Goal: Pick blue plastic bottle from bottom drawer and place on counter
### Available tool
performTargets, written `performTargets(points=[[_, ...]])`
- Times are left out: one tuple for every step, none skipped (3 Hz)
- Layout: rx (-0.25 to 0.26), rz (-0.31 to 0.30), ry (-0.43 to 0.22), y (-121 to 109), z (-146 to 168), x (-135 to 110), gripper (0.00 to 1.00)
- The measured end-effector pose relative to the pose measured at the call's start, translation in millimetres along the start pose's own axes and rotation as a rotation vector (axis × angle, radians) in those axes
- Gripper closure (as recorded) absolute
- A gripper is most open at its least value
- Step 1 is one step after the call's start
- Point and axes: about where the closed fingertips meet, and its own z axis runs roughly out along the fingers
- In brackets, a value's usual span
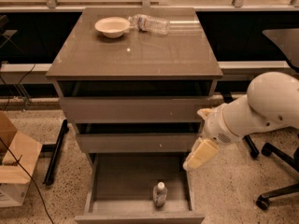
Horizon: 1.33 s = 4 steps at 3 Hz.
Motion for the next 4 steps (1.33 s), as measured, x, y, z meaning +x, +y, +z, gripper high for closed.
performTargets(points=[[-0.043, 0.041, 0.010, 3, 38, 25, 0.00], [-0.080, 0.072, 0.005, 6, 80, 57, 0.00], [-0.134, 0.128, -0.014, 13, 143, 97, 0.00], [-0.134, 0.128, -0.014, 13, 143, 97, 0.00]])
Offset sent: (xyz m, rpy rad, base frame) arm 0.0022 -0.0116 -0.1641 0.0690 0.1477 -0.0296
